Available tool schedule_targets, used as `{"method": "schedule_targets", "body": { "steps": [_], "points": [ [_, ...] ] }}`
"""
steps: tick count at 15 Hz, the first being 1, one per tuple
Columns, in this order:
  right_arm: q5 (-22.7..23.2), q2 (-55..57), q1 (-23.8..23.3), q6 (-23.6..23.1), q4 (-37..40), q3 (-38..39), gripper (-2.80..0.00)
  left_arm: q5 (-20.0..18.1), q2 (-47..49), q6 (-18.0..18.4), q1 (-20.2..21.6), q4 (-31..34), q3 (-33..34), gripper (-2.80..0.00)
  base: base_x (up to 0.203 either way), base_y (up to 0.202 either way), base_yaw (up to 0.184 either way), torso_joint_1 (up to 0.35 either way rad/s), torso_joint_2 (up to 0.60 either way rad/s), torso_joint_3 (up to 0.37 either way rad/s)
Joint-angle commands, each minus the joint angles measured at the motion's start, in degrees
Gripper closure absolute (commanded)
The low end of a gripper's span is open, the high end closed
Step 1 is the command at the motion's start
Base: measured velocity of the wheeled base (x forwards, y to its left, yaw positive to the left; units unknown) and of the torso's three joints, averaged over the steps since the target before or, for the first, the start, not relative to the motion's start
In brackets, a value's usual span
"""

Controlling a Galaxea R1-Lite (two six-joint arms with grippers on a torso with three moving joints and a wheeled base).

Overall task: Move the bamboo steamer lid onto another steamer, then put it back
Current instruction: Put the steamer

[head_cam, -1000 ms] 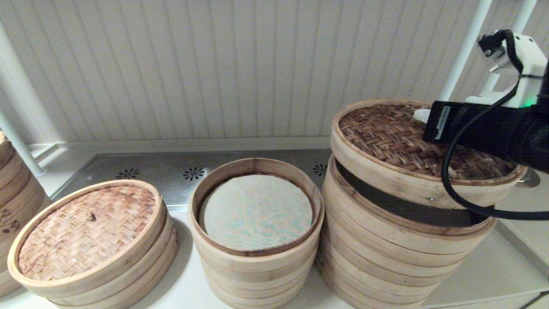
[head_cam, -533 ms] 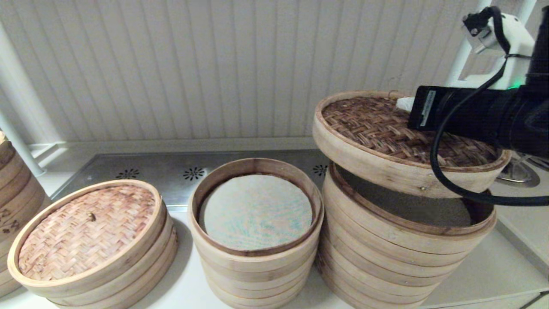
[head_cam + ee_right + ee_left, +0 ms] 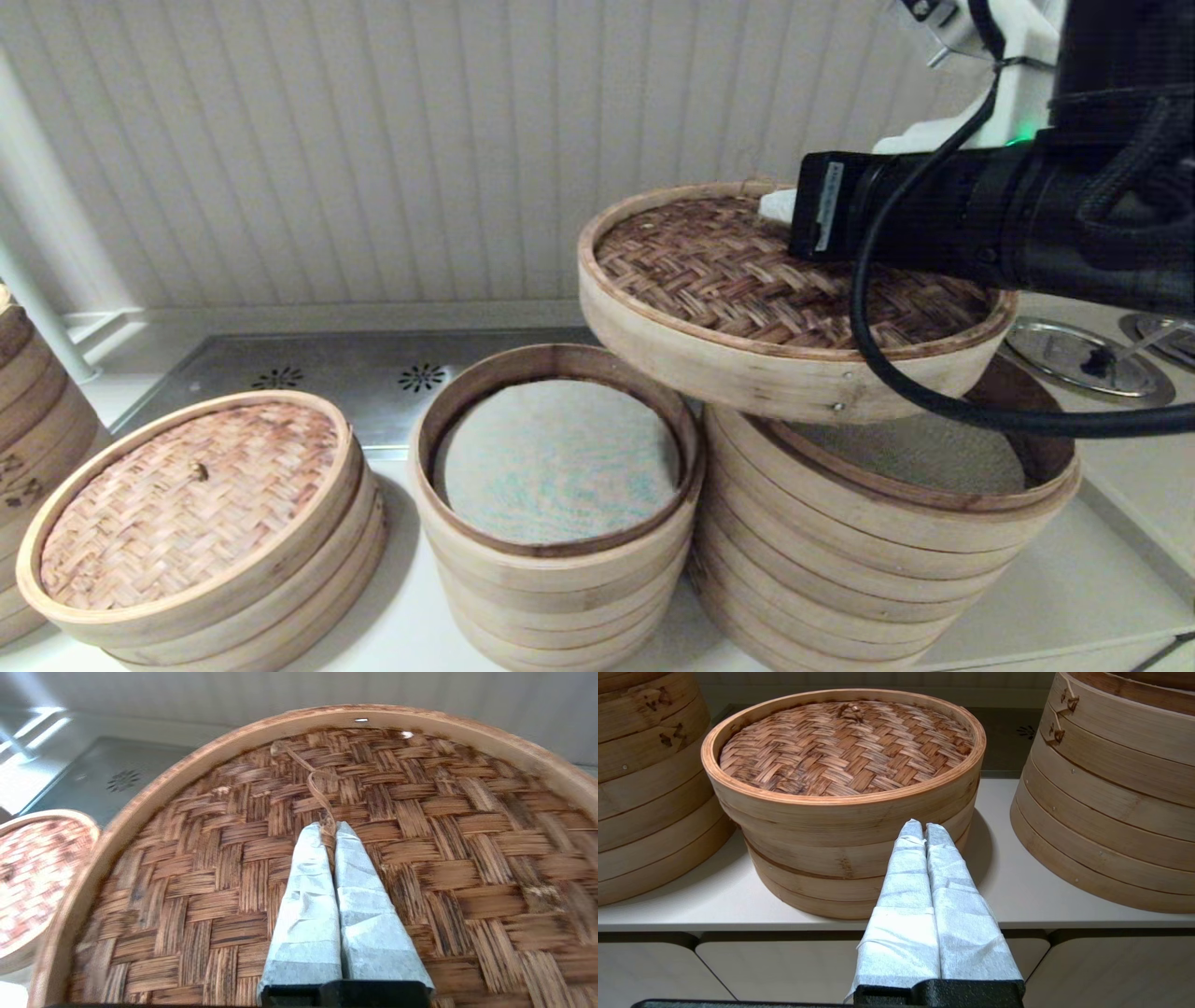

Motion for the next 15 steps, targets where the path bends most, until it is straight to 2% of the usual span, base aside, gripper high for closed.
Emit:
{"method": "schedule_targets", "body": {
  "steps": [1, 9, 15],
  "points": [
    [-0.10, 4.54, 2.70, 0.11, 0.20, -2.18, 0.00, 0.02, -0.02, -0.02, 0.00, -0.01, 0.00, 0.00, 0.000, 0.000, 0.000, 0.000, 0.00, 0.000],
    [-0.23, 16.45, 9.83, 0.03, 2.86, -14.29, 0.00, 0.02, -0.02, -0.02, 0.00, -0.01, 0.00, 0.00, 0.000, 0.000, 0.000, 0.000, 0.00, 0.000],
    [-0.24, 25.26, 11.52, 0.03, 3.74, -19.15, 0.00, 0.02, 0.06, -0.02, 0.00, -0.01, 0.00, 0.00, 0.000, 0.000, 0.000, 0.000, 0.00, 0.000]
  ]
}}
